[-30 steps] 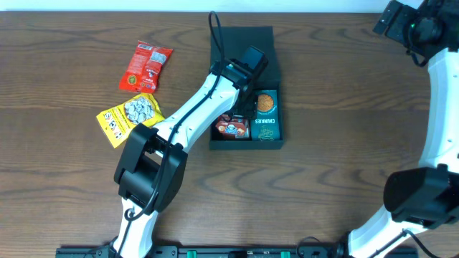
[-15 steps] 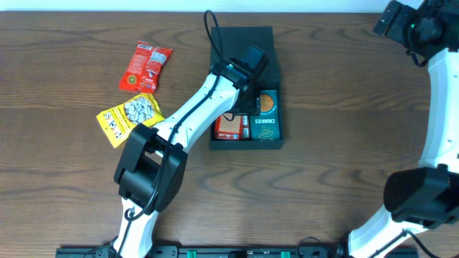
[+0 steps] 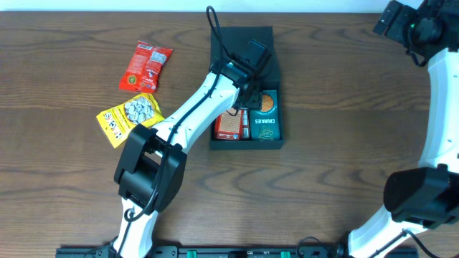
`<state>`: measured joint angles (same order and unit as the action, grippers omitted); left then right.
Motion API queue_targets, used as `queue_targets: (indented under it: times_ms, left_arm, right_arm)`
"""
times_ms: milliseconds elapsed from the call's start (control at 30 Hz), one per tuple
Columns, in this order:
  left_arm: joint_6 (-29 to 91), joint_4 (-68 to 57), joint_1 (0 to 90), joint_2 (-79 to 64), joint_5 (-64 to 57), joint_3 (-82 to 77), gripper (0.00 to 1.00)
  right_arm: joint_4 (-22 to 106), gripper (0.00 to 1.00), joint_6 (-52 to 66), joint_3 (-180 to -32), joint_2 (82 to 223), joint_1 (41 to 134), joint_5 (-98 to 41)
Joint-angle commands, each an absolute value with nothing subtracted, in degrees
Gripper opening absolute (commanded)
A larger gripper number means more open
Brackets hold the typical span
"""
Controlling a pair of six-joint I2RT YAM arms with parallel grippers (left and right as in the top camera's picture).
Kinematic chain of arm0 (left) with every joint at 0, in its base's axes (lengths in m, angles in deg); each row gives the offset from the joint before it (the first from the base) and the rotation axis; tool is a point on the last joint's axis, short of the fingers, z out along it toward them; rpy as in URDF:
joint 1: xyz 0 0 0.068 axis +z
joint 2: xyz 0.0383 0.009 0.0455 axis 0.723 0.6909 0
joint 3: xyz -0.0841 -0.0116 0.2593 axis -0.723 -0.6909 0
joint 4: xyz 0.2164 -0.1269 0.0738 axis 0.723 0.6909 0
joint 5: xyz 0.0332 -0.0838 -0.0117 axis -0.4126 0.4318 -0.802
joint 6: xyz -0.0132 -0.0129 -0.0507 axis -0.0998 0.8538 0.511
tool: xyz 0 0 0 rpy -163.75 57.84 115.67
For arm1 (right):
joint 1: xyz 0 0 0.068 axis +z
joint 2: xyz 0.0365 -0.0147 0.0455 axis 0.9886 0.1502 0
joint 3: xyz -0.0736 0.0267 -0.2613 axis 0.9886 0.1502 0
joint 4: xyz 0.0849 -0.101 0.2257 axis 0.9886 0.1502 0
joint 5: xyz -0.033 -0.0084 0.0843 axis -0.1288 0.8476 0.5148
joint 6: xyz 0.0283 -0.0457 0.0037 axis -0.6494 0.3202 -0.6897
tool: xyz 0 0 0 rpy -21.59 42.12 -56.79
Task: Pack container
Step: 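Lower the orange-red box into the black box beside the Pocky box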
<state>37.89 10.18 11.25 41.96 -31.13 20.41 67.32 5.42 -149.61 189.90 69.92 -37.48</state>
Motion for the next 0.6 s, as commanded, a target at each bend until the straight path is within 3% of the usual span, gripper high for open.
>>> queue_targets:
  times_ms: [0,100,567]
  left_arm:
    - [36.3,11.5,11.6,42.2,-33.7,21.7,0.84]
    - [33.8,13.2,11.6,42.3,-34.8,21.7,0.98]
    - [30.4,12.7,11.9,42.5,-34.2,17.0,0.96]
  right_arm:
    - [67.4,0.99,6.3,-149.6,189.9,69.3,-37.5]
    - [67.4,0.99,6.3,-149.6,189.9,69.3,-37.5]
    - [67.4,0.99,6.3,-149.6,189.9,69.3,-37.4]
